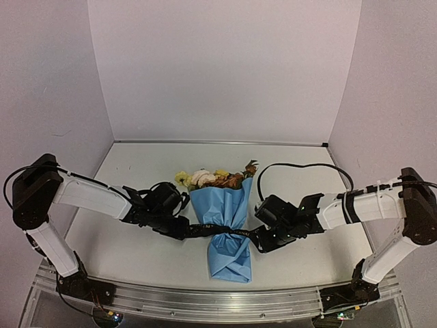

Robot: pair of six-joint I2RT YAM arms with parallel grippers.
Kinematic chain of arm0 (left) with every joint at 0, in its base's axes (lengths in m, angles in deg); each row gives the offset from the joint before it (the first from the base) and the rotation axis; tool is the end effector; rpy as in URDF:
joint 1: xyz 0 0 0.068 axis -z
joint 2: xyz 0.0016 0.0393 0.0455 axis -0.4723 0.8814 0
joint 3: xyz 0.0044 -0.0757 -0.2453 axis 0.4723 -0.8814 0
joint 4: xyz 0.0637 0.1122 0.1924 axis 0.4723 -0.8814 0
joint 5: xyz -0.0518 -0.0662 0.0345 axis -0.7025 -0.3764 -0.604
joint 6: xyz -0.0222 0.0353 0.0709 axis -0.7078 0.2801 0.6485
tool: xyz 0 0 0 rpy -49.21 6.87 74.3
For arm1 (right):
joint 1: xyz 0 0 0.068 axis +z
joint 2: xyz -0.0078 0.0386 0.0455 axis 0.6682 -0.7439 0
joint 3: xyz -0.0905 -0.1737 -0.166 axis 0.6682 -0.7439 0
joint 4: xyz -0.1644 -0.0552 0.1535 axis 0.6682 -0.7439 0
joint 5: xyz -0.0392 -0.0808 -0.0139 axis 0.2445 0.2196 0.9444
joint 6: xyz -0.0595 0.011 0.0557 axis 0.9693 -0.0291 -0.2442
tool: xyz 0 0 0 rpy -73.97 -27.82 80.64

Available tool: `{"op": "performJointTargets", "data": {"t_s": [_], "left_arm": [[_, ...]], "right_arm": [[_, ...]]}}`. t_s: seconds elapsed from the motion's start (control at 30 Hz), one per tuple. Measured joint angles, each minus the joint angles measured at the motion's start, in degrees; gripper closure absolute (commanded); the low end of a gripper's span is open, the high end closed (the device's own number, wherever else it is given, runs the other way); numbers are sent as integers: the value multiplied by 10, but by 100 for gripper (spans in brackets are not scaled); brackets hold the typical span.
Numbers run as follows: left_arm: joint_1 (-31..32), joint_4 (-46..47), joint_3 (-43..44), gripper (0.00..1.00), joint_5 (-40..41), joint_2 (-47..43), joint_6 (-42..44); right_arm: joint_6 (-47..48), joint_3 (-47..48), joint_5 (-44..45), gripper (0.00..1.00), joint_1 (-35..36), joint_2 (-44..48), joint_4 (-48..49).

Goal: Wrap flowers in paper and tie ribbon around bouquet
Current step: Tie the half-tied ribbon around the folded bouquet.

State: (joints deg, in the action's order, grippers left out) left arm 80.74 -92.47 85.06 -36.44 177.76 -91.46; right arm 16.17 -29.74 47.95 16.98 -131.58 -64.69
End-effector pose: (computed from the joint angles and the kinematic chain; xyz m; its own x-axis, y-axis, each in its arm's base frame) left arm 0.1854 -0.2439 0.1183 -0.8453 0.2840 -0.4526 0.4356 0.8569 -0.2758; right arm 0.1500 0.2346 0.1346 -0.8366 -0.3682 -0.4055 -0.4557 0.8787 0.1424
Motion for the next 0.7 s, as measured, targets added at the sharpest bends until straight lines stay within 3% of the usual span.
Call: {"op": "performJointTargets", "data": {"t_s": [0.1, 0.2, 0.37, 0.7], "left_arm": [[0, 10, 6, 57, 0, 9, -1], [1, 17, 9, 64, 0, 16, -1], [3, 22, 12, 99, 2, 27, -1], [4, 18, 2, 100, 83, -16, -24]], "right_arm": [[0, 1, -2, 100, 0, 0, 0], [0, 1, -2, 100, 0, 0, -1], [-1, 1, -3, 100, 0, 0, -1], [4, 4, 38, 100, 0, 0, -37]]}}
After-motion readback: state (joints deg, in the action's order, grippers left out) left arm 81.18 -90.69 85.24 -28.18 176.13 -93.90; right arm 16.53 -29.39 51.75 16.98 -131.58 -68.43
